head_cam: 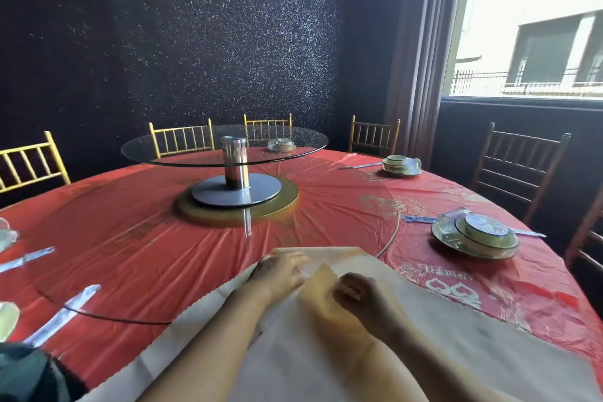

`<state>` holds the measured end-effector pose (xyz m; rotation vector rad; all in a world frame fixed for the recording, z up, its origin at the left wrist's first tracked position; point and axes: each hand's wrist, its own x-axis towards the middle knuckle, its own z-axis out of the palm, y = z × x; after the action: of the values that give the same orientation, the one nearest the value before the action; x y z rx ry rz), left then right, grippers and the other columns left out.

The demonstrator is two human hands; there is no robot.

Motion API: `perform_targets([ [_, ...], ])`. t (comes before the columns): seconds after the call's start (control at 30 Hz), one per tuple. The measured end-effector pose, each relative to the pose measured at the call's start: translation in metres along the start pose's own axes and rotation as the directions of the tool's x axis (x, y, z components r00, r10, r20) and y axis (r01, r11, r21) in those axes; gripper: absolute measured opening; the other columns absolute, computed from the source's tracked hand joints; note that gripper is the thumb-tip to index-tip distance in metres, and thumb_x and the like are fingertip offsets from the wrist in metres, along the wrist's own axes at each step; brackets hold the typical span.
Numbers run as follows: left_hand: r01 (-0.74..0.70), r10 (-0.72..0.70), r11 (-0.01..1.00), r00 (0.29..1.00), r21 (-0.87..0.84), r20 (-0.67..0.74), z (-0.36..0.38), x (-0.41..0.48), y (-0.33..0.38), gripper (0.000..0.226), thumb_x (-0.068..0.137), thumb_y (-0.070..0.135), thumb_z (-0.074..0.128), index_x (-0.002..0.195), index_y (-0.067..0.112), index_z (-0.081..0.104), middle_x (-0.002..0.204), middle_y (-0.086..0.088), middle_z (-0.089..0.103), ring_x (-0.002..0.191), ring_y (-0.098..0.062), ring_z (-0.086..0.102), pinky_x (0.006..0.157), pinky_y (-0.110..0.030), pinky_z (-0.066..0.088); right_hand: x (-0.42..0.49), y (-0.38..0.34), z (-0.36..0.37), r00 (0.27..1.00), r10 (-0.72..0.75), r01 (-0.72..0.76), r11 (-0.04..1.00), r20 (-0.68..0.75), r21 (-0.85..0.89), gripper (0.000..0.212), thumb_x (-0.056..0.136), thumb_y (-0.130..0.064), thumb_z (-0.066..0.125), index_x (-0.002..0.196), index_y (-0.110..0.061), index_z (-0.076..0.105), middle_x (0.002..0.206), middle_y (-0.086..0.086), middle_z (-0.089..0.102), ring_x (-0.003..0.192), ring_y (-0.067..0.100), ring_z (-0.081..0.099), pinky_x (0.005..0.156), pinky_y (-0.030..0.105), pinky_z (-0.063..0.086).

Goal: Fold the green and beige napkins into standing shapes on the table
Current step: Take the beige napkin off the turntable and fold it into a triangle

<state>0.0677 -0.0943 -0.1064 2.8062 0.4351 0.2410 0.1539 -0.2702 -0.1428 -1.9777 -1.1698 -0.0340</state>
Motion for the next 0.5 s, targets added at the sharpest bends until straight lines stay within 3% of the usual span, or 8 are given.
perform_targets([
  [0.07,0.017,-0.017,0.994,1.000,-0.109,0.002,0.004,0.002,-0.004,0.036,0.089,0.028,0.055,0.125,0.021,0.058,0.138,0.008,0.051,0.131,-0.012,0.039,0.110,-0.026,0.030,0.002,0.003,0.002,1.000,-0.007,0.006,0.999,-0.005,-0.035,0.036,0.077,-0.009,0.063,0.058,-0.031,0.042,0.060,-0.022,0.052,0.057,-0.008,0.045,0.056,0.011,0.031],
  [0.13,-0.019,0.010,0.989,0.998,-0.147,-0.064,0.006,0.003,-0.005,0.025,0.085,0.025,0.061,0.108,0.019,0.069,0.122,0.006,0.063,0.119,-0.013,0.052,0.104,-0.027,0.036,0.004,0.005,0.003,1.000,-0.015,0.015,0.998,-0.008,-0.057,0.040,0.079,-0.012,0.063,0.064,-0.041,0.040,0.069,-0.038,0.053,0.063,-0.014,0.048,0.058,0.007,0.032],
  [0.23,-0.015,-0.027,0.956,0.990,-0.293,-0.137,0.004,0.006,-0.003,0.009,0.082,0.017,0.064,0.081,0.016,0.072,0.083,0.005,0.069,0.084,-0.015,0.063,0.083,-0.027,0.046,0.005,0.000,0.002,0.998,-0.046,0.044,0.998,-0.037,-0.046,0.041,0.084,-0.014,0.062,0.063,-0.040,0.038,0.069,-0.039,0.052,0.062,-0.014,0.048,0.057,0.006,0.033],
  [0.3,-0.017,-0.070,0.876,0.984,-0.482,-0.162,0.000,0.007,0.000,0.021,0.084,0.010,0.060,0.066,0.019,0.065,0.059,0.012,0.060,0.062,-0.008,0.057,0.069,-0.028,0.045,0.007,-0.007,0.000,0.994,-0.086,0.083,0.996,-0.070,-0.040,0.032,0.085,-0.020,0.061,0.065,-0.038,0.043,0.065,-0.032,0.054,0.061,-0.013,0.048,0.057,0.006,0.033],
  [0.37,-0.050,-0.092,0.822,0.971,-0.568,-0.219,-0.008,0.007,0.003,0.031,0.085,0.005,0.059,0.061,0.025,0.060,0.059,0.012,0.058,0.055,0.002,0.052,0.067,-0.025,0.044,0.010,-0.014,-0.004,0.987,-0.120,0.117,0.993,-0.105,-0.031,0.010,0.083,-0.025,0.060,0.072,-0.026,0.058,0.063,-0.024,0.052,0.064,-0.006,0.049,0.060,0.007,0.034],
  [0.5,-0.109,-0.018,0.847,0.972,-0.520,-0.234,-0.019,0.002,0.007,0.026,0.086,0.006,0.058,0.065,0.022,0.059,0.065,0.009,0.058,0.063,-0.002,0.051,0.068,-0.023,0.043,0.017,-0.018,-0.008,0.983,-0.124,0.108,0.987,-0.139,-0.116,0.010,0.083,-0.020,0.066,0.078,-0.012,0.066,0.070,-0.016,0.047,0.066,0.002,0.048,0.063,0.018,0.036],
])
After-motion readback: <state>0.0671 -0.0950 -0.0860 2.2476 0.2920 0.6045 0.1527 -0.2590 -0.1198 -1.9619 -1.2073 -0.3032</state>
